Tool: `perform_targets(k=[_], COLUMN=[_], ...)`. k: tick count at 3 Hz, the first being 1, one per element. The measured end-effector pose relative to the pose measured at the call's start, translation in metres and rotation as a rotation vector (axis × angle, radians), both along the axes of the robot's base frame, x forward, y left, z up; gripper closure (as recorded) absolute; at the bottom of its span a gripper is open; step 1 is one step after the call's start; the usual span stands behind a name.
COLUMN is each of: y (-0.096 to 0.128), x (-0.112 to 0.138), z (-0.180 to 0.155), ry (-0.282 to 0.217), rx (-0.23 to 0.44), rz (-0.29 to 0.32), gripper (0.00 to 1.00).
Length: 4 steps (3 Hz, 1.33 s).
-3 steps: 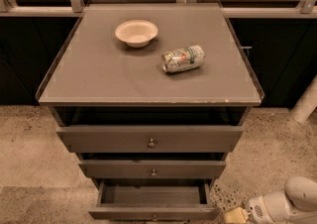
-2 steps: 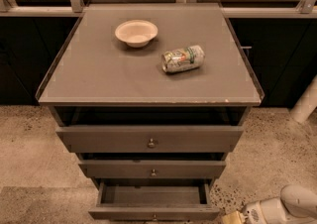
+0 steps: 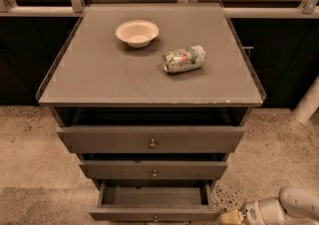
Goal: Close bottom drawer
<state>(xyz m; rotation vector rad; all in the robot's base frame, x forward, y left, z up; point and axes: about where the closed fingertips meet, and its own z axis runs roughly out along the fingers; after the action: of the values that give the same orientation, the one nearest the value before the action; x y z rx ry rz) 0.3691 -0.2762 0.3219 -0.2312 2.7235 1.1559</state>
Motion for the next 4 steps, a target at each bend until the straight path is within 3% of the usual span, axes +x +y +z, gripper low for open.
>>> perform_targets(k=[2,3,4], y=[0.002,0.006,0.006], x=[0.012,0.027,0.028], z=[-0.055,-0.102,-0.104], ry=[0.094,0.148,0.147], rx=[0.036,0.080,0.080], rz=[-0.027,-0.071,-0.073], gripper=[1.00,1.00,1.00])
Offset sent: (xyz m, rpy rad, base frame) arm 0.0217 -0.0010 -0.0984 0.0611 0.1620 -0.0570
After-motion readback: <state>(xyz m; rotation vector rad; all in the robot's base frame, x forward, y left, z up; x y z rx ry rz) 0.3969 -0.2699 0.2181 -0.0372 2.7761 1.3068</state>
